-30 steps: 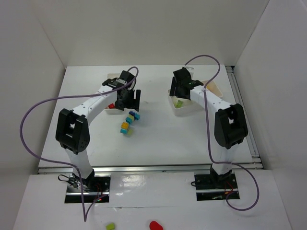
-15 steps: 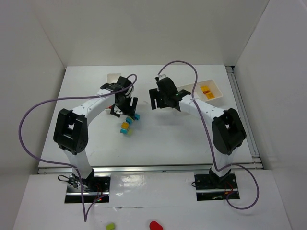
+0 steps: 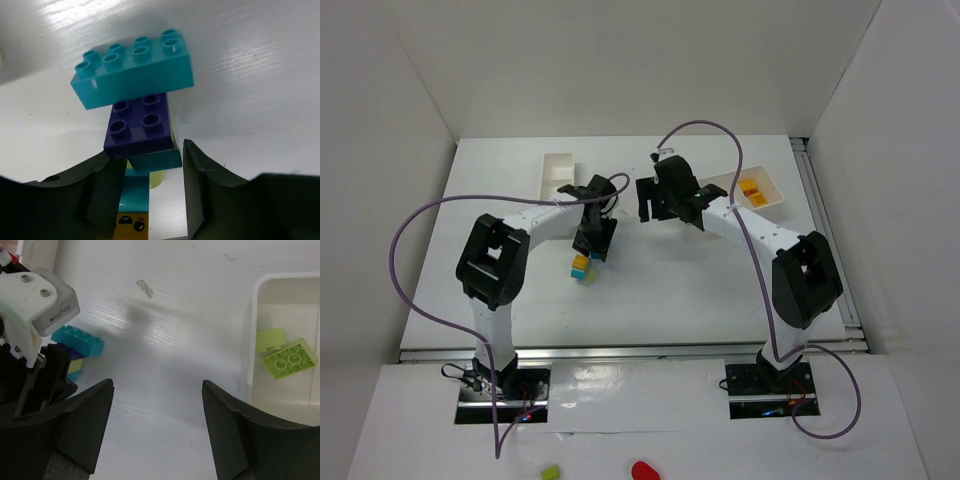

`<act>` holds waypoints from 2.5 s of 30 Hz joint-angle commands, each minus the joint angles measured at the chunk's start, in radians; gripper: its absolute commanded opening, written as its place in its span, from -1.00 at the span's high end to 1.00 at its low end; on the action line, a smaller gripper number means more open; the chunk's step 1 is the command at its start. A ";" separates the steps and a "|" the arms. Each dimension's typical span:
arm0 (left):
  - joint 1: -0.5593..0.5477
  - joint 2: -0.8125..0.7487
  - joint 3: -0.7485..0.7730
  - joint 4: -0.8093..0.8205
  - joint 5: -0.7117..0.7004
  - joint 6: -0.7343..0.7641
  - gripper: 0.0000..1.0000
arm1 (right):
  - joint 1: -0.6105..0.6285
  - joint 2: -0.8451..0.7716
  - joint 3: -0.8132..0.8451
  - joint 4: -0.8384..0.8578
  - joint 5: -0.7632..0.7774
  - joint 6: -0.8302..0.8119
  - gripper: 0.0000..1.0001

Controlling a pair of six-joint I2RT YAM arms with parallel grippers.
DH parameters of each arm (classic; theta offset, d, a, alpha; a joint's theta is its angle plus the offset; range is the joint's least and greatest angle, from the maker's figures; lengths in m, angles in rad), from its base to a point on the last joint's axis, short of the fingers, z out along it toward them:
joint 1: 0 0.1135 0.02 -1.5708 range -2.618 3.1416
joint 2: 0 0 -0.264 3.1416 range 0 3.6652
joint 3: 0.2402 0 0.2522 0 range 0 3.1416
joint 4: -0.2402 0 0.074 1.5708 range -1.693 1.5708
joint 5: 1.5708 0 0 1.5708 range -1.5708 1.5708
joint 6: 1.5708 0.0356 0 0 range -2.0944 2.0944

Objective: Sort the legos into containers by color

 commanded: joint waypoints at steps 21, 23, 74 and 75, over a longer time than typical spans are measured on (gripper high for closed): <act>0.014 -0.005 0.130 -0.002 0.132 0.060 1.00 | -0.135 -0.121 -0.131 0.050 -0.273 0.013 -0.57; 0.047 -0.040 0.130 -0.002 0.241 0.092 1.00 | -0.144 -0.121 -0.131 0.050 -0.379 -0.037 -0.57; 0.107 0.021 0.168 -0.075 0.801 0.235 1.00 | -0.029 -0.094 -0.162 0.116 -0.302 -0.096 0.48; 0.107 0.021 0.168 -0.075 0.792 0.235 1.00 | -0.029 -0.095 -0.171 0.105 -0.291 -0.081 0.48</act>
